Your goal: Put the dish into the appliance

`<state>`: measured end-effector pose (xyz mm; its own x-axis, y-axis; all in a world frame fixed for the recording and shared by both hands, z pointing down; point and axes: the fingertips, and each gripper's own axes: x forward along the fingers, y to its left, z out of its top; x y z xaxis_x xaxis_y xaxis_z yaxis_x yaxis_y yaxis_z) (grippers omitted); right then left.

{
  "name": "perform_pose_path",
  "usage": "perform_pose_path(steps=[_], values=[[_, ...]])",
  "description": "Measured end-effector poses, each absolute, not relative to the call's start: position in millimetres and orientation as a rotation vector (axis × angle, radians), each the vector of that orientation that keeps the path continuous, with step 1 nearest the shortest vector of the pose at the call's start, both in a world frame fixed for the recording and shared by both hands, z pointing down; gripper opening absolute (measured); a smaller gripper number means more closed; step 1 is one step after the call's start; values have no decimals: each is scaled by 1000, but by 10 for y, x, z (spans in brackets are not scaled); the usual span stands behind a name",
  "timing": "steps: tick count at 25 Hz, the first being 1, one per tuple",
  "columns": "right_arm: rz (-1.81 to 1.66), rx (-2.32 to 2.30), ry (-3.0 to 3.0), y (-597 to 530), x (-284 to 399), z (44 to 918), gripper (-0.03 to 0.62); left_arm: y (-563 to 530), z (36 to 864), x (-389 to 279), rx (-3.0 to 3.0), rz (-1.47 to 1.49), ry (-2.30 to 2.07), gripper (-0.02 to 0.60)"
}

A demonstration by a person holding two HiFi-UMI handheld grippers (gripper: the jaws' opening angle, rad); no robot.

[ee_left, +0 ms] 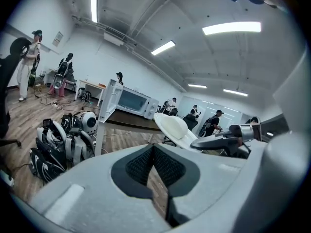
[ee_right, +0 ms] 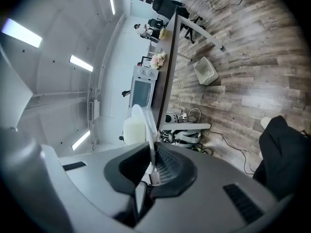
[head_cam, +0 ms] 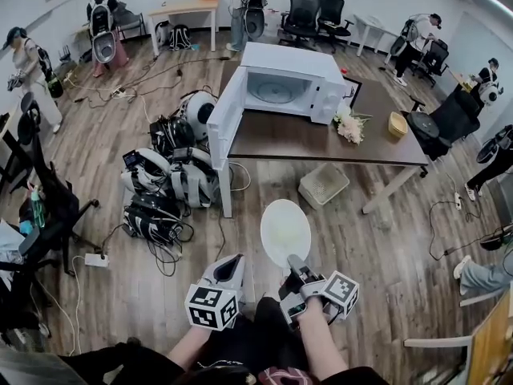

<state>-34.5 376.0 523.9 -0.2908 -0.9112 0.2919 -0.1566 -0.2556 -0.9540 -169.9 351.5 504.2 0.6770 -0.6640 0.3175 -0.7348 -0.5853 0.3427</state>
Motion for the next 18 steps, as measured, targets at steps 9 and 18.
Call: perform_pose_path(steps=[9,18], values=[[-1618,-1320,1417,3468,-291,5312,32,3284,5130,-1667,2418,230,-1127,8],[-1624,-1316,1453,2847,51,5378,31,2721,5158,-1305,2422,233,-1155,8]])
